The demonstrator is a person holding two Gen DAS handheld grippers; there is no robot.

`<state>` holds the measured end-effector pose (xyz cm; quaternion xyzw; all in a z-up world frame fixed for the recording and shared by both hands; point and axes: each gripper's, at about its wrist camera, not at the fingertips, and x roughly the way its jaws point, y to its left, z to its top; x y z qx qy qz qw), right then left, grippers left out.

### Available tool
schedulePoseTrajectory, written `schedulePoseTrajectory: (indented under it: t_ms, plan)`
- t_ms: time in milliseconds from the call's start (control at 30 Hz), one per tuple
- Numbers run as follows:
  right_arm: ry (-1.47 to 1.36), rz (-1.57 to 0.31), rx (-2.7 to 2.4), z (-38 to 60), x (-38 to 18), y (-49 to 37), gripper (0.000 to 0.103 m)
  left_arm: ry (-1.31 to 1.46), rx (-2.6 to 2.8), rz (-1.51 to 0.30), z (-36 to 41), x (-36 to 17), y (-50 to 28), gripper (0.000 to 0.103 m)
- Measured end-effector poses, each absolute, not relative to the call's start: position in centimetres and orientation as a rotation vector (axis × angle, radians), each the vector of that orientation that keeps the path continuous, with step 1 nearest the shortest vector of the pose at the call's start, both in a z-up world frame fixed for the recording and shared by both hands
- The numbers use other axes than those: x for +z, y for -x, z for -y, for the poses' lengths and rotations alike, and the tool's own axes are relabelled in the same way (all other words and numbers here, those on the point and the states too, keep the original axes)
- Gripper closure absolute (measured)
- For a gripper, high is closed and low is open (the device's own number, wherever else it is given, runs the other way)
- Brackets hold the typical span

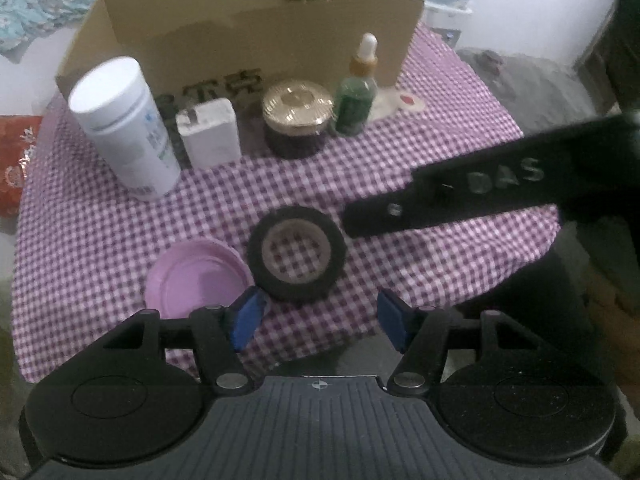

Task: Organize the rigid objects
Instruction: 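Move the open right gripper back to the black tape roll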

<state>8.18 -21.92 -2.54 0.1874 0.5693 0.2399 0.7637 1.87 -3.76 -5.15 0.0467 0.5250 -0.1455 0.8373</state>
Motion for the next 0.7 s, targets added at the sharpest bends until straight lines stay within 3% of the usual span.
schedulePoseTrajectory:
  t_ms: [533,700]
  plan:
    - [-0.243,-1.287,0.573,17.8,-5.9,-10.0,0.084,-0.095,-0.293,-1.124,3.9,-6.6,-2.8,0.042]
    - [-0.279,-1.295,0.566,18.6,-6.4,-9.8,0.085,-0.108,-0.323,-1.119,3.9,-7.0,-3.2,0.042]
